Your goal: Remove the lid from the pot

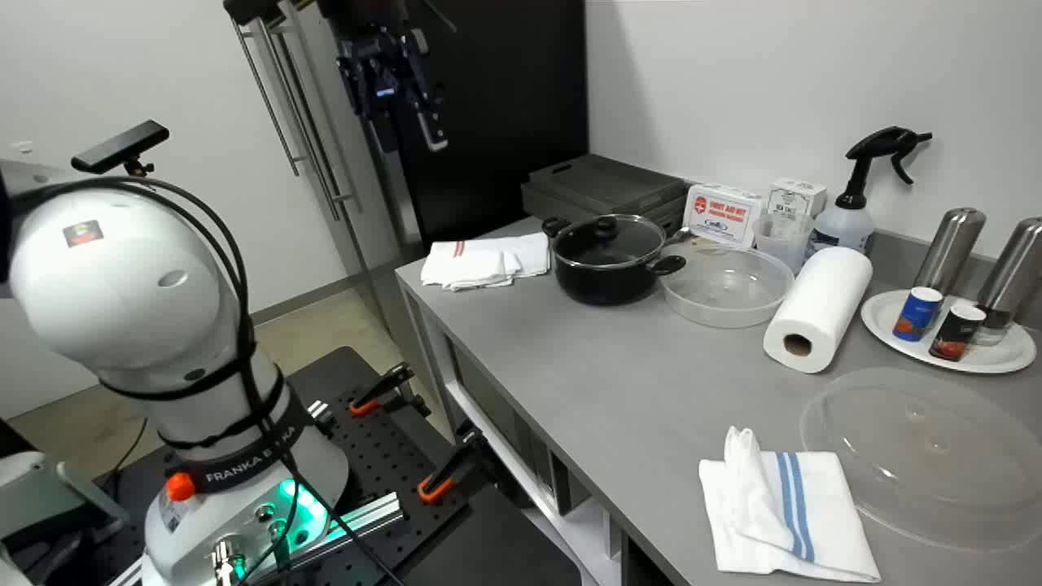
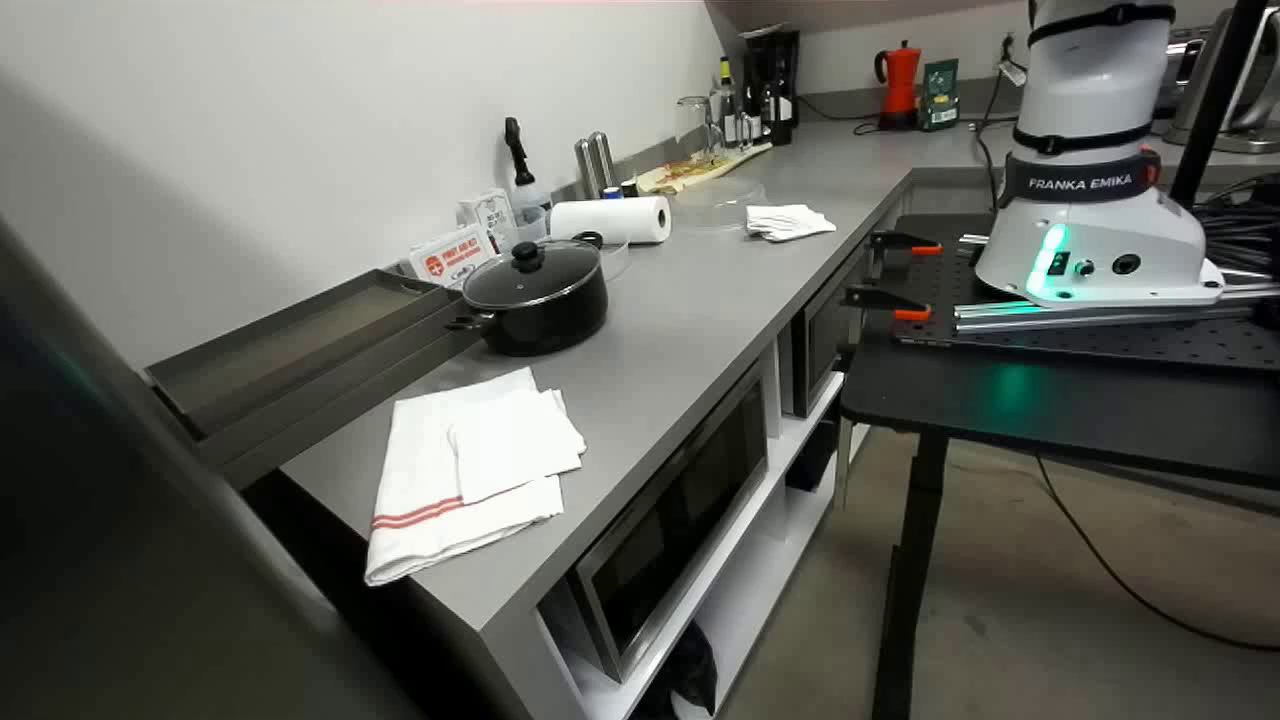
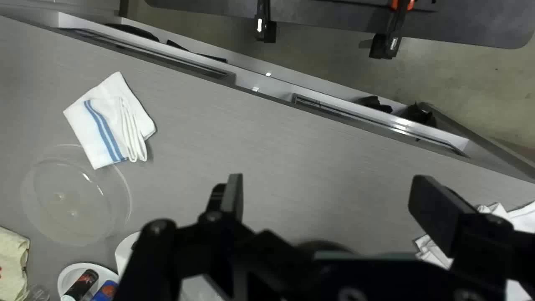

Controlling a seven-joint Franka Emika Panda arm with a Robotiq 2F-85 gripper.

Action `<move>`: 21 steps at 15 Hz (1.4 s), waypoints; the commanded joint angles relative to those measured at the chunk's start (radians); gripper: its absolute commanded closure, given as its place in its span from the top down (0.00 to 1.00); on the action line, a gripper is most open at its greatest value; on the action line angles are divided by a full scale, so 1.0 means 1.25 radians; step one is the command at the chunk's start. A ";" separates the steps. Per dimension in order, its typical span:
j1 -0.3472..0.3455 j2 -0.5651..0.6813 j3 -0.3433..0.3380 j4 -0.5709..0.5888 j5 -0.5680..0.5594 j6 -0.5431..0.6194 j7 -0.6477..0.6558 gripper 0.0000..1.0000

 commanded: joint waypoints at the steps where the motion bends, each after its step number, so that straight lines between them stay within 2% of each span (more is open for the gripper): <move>1: 0.010 0.001 -0.007 0.002 -0.006 -0.003 0.007 1.00; 13: 0.010 0.001 -0.007 0.002 -0.006 -0.003 0.007 1.00; 17: 0.019 0.077 0.001 0.037 -0.004 0.044 0.007 1.00; 21: 0.041 0.202 0.009 0.099 0.010 0.128 0.007 1.00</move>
